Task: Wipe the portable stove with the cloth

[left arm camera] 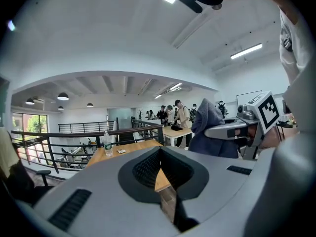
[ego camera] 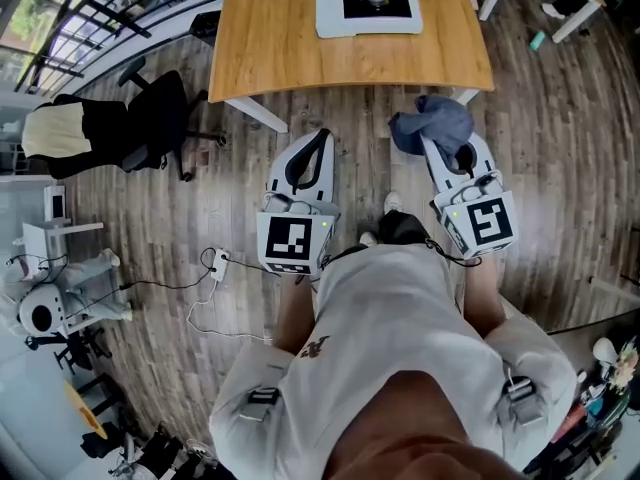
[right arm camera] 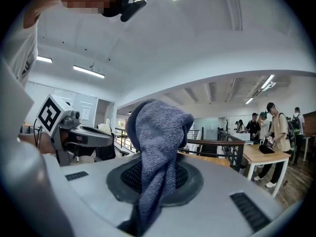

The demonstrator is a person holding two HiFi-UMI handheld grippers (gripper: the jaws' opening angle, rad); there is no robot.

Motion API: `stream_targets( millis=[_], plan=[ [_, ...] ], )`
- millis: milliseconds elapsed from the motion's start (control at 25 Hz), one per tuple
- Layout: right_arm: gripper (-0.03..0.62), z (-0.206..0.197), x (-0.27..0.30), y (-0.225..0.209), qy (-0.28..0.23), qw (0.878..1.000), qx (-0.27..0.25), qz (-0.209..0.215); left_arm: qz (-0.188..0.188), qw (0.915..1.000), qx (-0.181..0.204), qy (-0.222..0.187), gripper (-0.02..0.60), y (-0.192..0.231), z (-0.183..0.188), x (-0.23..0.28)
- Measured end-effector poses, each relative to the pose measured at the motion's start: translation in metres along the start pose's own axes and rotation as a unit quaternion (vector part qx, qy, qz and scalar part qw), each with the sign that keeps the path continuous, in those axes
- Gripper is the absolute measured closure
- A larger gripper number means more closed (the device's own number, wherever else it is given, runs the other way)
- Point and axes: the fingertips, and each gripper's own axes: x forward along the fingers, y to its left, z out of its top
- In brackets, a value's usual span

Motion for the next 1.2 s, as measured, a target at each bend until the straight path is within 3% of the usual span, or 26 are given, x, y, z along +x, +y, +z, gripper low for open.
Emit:
stream_targets(
  millis=[360,600,920,1200],
  plan=[
    [0.54,0.005,0.028,-0.06,-0.004,1.0,0.002,0.015,0.017,0.9998,0.0,0.006,0.561,0.0,0.017,0.056],
    [0.54,-0.003,0.047,-0.074,0.004,1.0,0.013,0.018,0.021,0.9996,-0.002,0.016,0.561,0.009,0.011,0.073],
    [0.54,-0.01,0.091,-0.088,0.019,1.0,0.013,-0.002,0.003,0.9999,-0.007,0.011,0.561,0.042,0.008,0.111],
    [0.54,-0.002,0.152,-0.1,0.023,0.999,0.006,-0.03,-0.024,0.9997,-0.008,0.003,0.561,0.096,0.012,0.153]
  ],
)
